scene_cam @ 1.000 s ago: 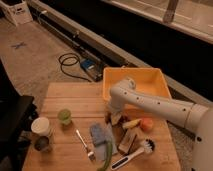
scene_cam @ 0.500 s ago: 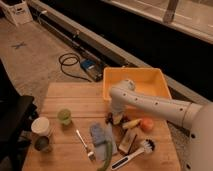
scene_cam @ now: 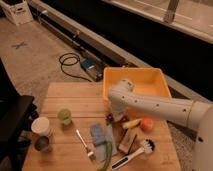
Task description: Place grapes in tray
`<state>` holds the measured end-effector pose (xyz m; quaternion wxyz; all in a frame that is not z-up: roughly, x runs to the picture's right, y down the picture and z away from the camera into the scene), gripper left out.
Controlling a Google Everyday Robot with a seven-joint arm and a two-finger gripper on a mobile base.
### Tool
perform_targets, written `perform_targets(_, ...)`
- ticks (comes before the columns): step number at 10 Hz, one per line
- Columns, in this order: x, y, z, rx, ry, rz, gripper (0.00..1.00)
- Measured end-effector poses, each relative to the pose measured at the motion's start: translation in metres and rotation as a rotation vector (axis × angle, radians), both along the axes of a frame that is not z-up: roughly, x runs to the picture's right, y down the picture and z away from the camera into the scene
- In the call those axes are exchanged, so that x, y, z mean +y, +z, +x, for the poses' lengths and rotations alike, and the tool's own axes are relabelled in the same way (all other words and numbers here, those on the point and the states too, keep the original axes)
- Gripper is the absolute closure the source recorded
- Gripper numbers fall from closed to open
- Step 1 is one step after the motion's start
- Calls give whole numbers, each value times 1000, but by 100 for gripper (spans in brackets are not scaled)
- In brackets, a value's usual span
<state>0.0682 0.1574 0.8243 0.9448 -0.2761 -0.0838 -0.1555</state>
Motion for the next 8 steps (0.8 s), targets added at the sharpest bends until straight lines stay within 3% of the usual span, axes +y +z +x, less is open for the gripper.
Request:
perform_targets(4, -24, -81, 33, 25, 81, 74, 100)
perform_targets(6, -53, -117, 57, 64, 116, 133, 100)
perform_targets(8, -97, -140, 73, 105, 132, 204, 100)
